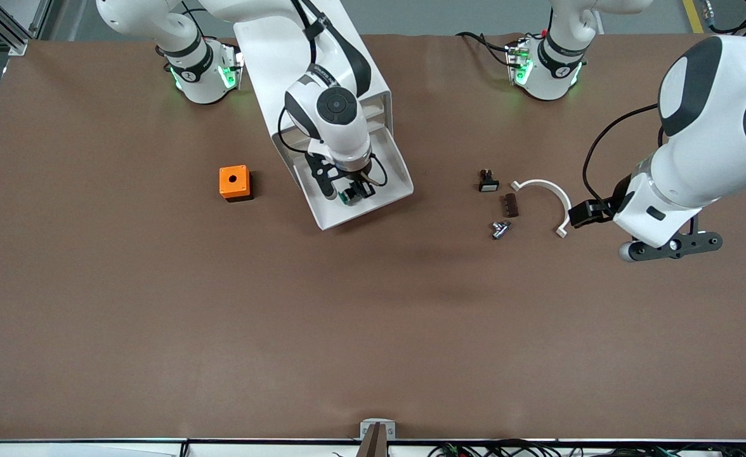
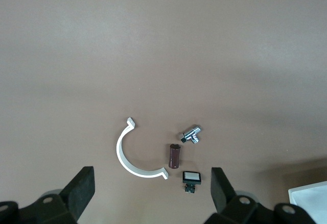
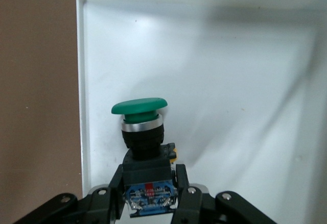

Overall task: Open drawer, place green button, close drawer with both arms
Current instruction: 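Lower the button into the drawer and open the right gripper, then push the drawer with the left gripper while the right gripper withdraws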

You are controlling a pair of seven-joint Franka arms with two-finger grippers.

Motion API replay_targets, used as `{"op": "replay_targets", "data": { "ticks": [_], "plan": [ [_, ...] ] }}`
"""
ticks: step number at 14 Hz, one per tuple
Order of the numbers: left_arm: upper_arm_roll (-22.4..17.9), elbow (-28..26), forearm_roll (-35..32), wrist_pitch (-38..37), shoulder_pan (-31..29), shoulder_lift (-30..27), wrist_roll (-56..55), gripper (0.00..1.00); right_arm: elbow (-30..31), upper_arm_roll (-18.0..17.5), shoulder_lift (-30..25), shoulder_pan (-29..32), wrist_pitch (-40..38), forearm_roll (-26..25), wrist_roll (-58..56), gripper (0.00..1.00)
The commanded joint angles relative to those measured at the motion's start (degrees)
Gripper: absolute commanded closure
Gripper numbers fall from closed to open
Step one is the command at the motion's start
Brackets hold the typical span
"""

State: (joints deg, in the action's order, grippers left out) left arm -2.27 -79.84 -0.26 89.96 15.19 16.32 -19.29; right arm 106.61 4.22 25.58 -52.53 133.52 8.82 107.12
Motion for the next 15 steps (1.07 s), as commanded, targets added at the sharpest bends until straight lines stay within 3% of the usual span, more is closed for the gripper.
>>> {"op": "replay_targets", "data": {
  "ticks": [1, 2, 4, 5, 9, 15],
  "plan": [
    [0.2, -0.2, -0.5, 2.4, 0.6, 1.4, 1.1, 0.0, -1.8, 0.6, 1.0, -0.8, -0.4, 0.7, 1.3, 0.97],
    [0.2, -0.2, -0.4, 3.2, 0.8, 2.5, 1.0, 0.0, -1.8, 0.6, 1.0, -0.8, -0.5, 0.7, 1.3, 0.86],
    [0.4, -0.2, -0.3, 5.9, 1.2, 4.8, 0.4, 0.0, -1.9, 0.6, 1.0, -0.8, -0.7, 0.7, 1.3, 0.32],
    [0.5, -0.2, 0.0, 7.1, 2.2, 6.1, -0.1, 0.0, -2.0, 0.6, 1.0, -0.8, -0.8, 0.6, 1.3, 0.0],
    [1.1, -0.3, 1.0, 12.0, 3.4, 9.1, -0.5, 0.0, -4.9, 0.7, 0.9, -0.4, -2.4, 0.2, 0.2, 0.0],
    [2.7, -0.4, 4.0, 23.3, 8.4, 17.1, -5.2, 0.0, -17.2, 1.0, -0.1, 8.1, -24.0, 0.2, -20.5, 0.0]
  ]
}}
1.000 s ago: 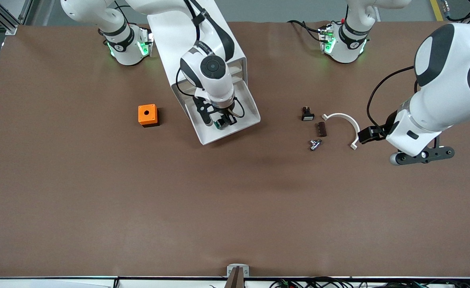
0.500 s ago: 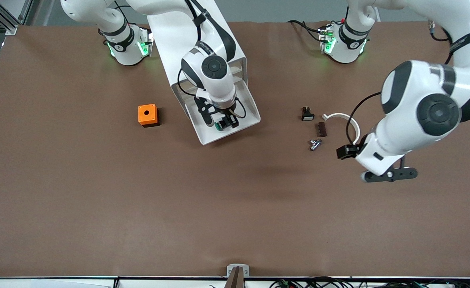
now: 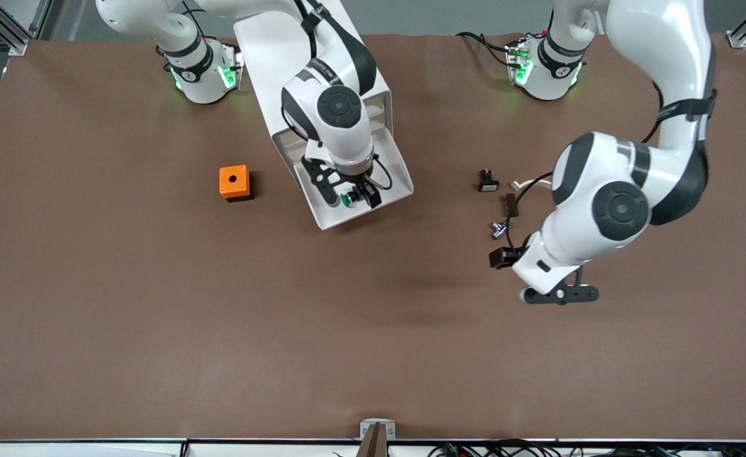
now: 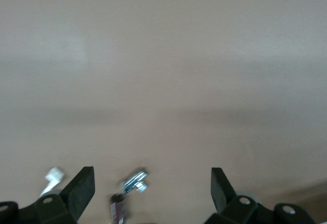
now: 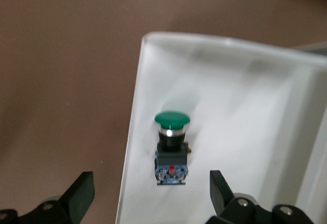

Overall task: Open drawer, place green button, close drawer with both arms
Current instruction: 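Push the drawer with the left gripper while the right gripper withdraws, then push the drawer fully shut into the cabinet with the left gripper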

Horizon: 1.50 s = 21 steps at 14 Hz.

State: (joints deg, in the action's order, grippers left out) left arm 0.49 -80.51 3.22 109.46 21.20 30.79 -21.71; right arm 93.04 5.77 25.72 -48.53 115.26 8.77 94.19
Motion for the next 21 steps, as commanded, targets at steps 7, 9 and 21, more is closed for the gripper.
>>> {"op": "replay_targets", "data": {
  "ticks": [7, 9, 21],
  "plan": [
    [1.0, 0.4, 11.2, 8.9, 9.6, 10.2, -17.3, 0.0, -5.0, -0.4, -7.8, 22.0, -19.9, -0.2, -42.9, 0.0],
    [1.0, 0.4, 11.6, 9.1, 11.7, 11.7, -21.9, 0.0, -5.0, -0.5, -9.9, 26.6, -22.9, -3.3, -52.6, 0.0],
    [1.2, 0.3, 15.2, 9.1, 23.4, 14.6, -37.3, 0.0, -8.1, -0.5, -14.6, 48.6, -32.2, -7.7, -95.1, 0.0]
  ]
}}
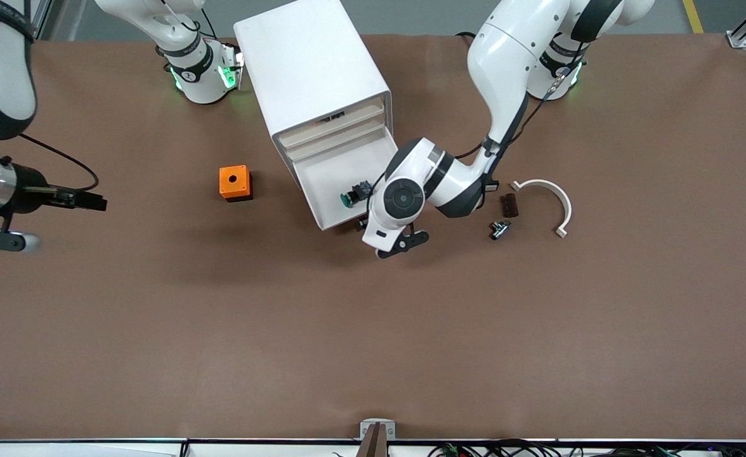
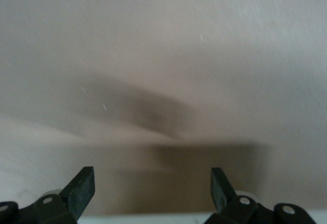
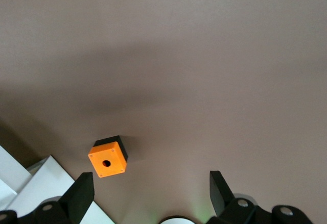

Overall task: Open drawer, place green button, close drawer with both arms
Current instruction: 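Push the drawer fully shut into the cabinet with the left gripper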

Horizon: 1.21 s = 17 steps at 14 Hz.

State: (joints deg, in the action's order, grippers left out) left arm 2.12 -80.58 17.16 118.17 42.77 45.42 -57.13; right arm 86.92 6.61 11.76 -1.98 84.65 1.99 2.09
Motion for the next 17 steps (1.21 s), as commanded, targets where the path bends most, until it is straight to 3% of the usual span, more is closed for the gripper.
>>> {"op": "replay_targets", "data": {
  "ticks": [1, 3, 11, 17],
  "plan": [
    [-0.5, 0.3, 1.3, 0.3, 2.6, -0.2, -3.1, 0.0, -3.2, -1.3, -0.2, 2.7, -2.1, -1.9, -3.8, 0.0],
    [0.2, 0.2, 1.3, 0.2, 4.5, -0.2, -5.7, 0.0, -4.3, -1.4, -0.1, 2.7, -2.1, -4.8, -4.9, 0.0],
    [7.8, -0.3, 1.3, 0.2, 5.3, -0.2, -15.6, 0.0, -4.8, -1.5, 0.0, 2.7, -2.5, -5.0, -5.3, 0.0],
    [8.8, -1.6, 1.3, 0.2, 5.3, -0.2, -16.1, 0.0, -4.8, -1.5, 0.0, 2.9, -2.3, -4.6, -5.3, 0.0]
  ]
}}
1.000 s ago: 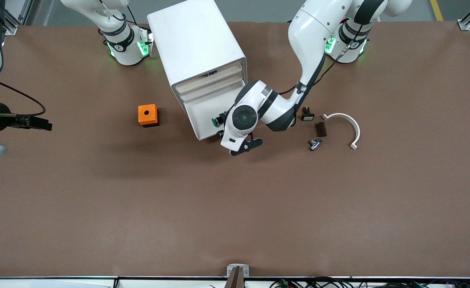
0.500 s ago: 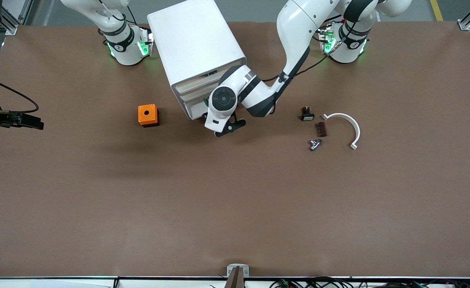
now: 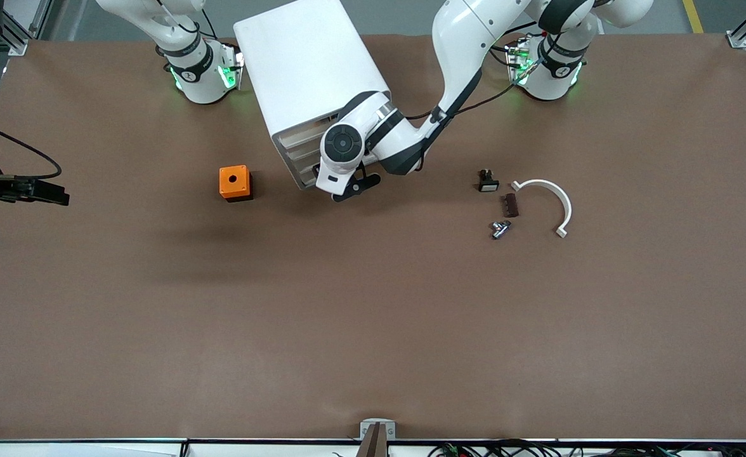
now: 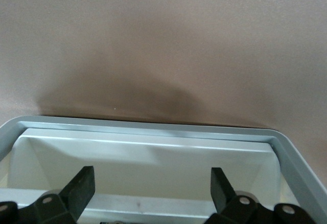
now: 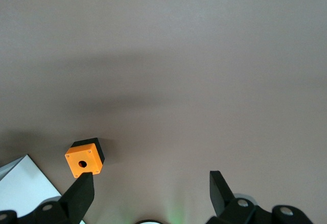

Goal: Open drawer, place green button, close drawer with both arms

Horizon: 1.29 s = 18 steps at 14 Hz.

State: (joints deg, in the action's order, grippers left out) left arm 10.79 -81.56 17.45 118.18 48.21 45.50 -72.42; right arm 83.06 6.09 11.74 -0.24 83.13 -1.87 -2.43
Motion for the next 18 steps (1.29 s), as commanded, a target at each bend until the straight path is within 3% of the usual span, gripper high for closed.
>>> {"op": "replay_targets", "data": {
  "ticks": [1, 4, 8, 11, 14, 18],
  "plan": [
    [-0.1, -0.4, 0.7, 0.2, -0.5, -0.3, -0.7, 0.0, -1.1, -1.0, 0.0, 1.0, -0.9, -0.8, -0.7, 0.0],
    [-0.8, 0.0, -1.7, 0.2, -5.7, -1.2, 0.2, 0.0, -3.7, -1.0, 0.0, 0.7, -1.0, -1.1, -0.7, 0.0],
    [-0.9, 0.7, -13.7, 0.0, -14.8, -4.8, -0.1, 0.0, -6.0, -1.3, -0.1, 0.8, -3.5, -0.7, -0.5, 0.0],
    [-0.8, 0.5, -15.7, -1.1, -22.0, -9.5, 2.6, 0.0, -6.5, -0.9, -2.2, 0.9, -5.0, -0.2, 0.1, 0.0],
    [-0.9, 0.7, -17.5, -6.8, -28.8, -14.4, 4.6, 0.0, -5.2, -0.8, -4.6, 1.5, -5.4, -0.1, 0.1, 0.0],
    [-0.9, 0.7, -28.7, -15.7, -33.4, -20.1, 18.1, 0.0, -0.3, -0.9, -9.4, 1.8, -4.8, -0.1, 0.0, 0.0]
  ]
}}
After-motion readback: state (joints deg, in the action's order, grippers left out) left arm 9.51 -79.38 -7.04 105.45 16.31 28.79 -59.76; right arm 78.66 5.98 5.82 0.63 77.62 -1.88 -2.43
